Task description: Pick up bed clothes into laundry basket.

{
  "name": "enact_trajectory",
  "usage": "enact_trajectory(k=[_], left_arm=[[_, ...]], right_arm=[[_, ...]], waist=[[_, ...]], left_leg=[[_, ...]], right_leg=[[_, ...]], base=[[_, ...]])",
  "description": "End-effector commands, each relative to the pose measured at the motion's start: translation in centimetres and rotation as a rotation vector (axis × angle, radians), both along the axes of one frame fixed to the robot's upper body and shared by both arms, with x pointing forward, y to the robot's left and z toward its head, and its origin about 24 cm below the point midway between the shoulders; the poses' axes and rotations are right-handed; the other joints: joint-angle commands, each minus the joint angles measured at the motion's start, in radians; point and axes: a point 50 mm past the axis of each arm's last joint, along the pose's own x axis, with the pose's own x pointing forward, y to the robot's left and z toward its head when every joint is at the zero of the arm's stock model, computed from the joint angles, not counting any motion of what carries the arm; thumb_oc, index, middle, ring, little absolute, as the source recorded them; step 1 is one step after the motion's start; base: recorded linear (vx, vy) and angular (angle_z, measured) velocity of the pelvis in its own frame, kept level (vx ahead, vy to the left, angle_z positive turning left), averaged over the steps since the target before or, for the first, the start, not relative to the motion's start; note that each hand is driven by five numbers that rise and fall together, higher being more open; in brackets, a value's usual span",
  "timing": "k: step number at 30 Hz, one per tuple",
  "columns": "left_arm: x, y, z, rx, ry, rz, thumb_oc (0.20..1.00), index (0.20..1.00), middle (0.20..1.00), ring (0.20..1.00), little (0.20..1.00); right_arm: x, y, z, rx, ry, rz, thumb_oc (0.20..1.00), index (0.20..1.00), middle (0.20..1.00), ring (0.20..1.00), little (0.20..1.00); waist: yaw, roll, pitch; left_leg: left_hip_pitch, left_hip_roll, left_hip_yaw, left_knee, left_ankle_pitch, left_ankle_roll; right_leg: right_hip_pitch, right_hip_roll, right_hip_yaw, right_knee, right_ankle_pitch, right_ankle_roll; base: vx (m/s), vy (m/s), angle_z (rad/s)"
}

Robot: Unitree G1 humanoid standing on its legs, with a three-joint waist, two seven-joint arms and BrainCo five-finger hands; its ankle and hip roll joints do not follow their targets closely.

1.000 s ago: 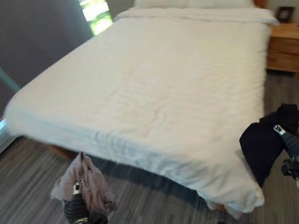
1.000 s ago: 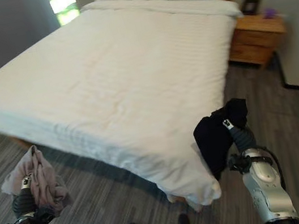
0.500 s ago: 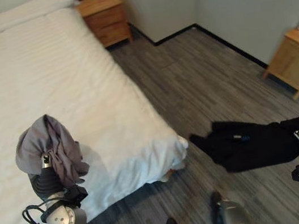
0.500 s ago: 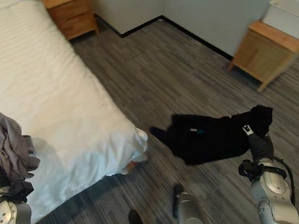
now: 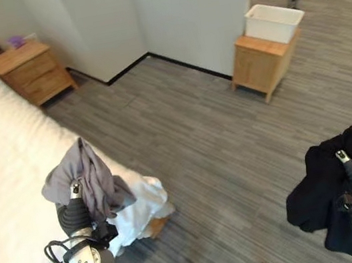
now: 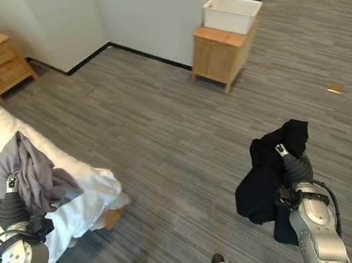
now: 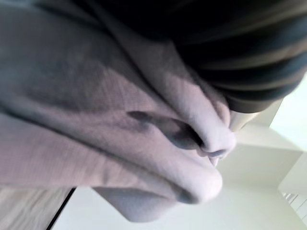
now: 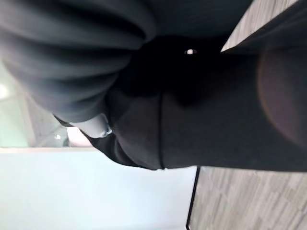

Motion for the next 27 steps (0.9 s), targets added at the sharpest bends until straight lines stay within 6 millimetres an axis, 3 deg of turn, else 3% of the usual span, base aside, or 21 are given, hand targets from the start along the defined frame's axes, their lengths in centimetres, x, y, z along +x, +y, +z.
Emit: enact_trajectory(k=[1,9,12,18,21,27], left_arm=[[0.7,0.2,4.7,0.106,-0.214,-0.047,0.2,0.2,0.2,0.2,0.2],[0.9,-0.5,4.6,0.099,-0.214,-0.087,0.2,0.2,0.2,0.2,0.2],[0.4,0.0,4.3,0.132,-0.179,-0.076,0.2,0.2,0.2,0.2,0.2],[0.3,1.1,3.3,0.125,-0.133,0.005,0.2,0.2,0.2,0.2,0.2],[-0.1,1.6,3.8,0.141,-0.137,0.031,0.2,0.2,0.2,0.2,0.2],[-0.4,2.6,5.0,0.186,-0.174,0.079,0.2,0.2,0.2,0.2,0.2]], right_arm=[[1.7,0.6,4.5,-0.043,-0.236,0.079,0.2,0.2,0.2,0.2,0.2],[0.9,1.0,4.4,-0.048,-0.237,0.079,0.2,0.2,0.2,0.2,0.2],[1.1,1.3,4.2,-0.07,-0.217,0.105,0.2,0.2,0.2,0.2,0.2],[2.1,1.7,4.7,-0.037,-0.254,0.098,0.2,0.2,0.2,0.2,0.2],[1.9,1.6,4.2,-0.001,-0.234,0.087,0.2,0.2,0.2,0.2,0.2],[1.8,1.4,4.4,-0.02,-0.234,0.083,0.2,0.2,0.2,0.2,0.2]], waist=[[-0.012,0.0,0.02],[-0.063,0.022,-0.022],[-0.055,0.026,-0.03],[-0.041,0.023,-0.033],[-0.028,0.019,-0.002],[-0.021,0.021,-0.001]], left_leg=[[-0.057,-0.095,-0.021,-0.008,0.047,0.044],[0.027,-0.099,0.025,-0.12,0.068,0.068],[0.049,-0.099,0.062,-0.127,0.059,0.074],[0.059,-0.108,0.068,-0.118,0.045,0.085],[0.056,-0.114,0.065,-0.1,0.034,0.094],[0.059,-0.124,0.067,-0.108,0.032,0.097]], right_leg=[[0.013,0.056,-0.004,0.018,-0.024,0.018],[0.022,0.083,0.03,-0.012,-0.013,0.017],[0.026,0.074,0.02,-0.01,-0.009,0.028],[0.03,0.056,0.01,0.013,-0.018,0.034],[0.027,0.051,0.008,0.026,-0.023,0.032],[0.042,0.041,-0.005,0.003,-0.017,0.043]], base=[[0.01,-0.06,-0.8],[0.01,0.051,-0.19],[-0.04,0.09,-0.07],[-0.04,0.056,-0.08],[-0.01,0.035,0.0],[0.08,0.047,0.01]])
